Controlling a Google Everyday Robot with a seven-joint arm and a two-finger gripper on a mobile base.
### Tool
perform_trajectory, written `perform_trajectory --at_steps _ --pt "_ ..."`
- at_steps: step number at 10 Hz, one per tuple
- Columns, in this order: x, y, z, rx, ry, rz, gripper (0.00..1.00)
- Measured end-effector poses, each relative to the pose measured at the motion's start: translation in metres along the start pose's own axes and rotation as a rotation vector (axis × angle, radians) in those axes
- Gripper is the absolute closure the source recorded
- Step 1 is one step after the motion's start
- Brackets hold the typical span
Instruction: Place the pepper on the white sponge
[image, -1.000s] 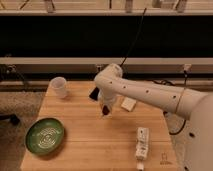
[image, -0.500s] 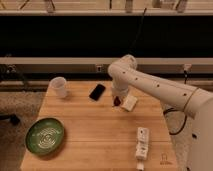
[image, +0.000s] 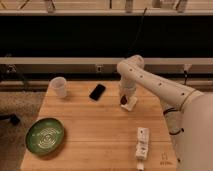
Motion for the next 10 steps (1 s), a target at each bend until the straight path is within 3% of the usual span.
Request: perform_trajectory --at_steps 3,7,8,10 --pt "0.013 0.006 0.006 0.002 -0.005 0.028 1.00" --pt "0.020 0.007 0.018 0.034 0.005 0.035 1.00" --pt "0.022 0.007 0.020 0.038 0.014 0.041 0.97" --pt "0.023 0.006 0.022 0.037 0.029 0.048 0.81"
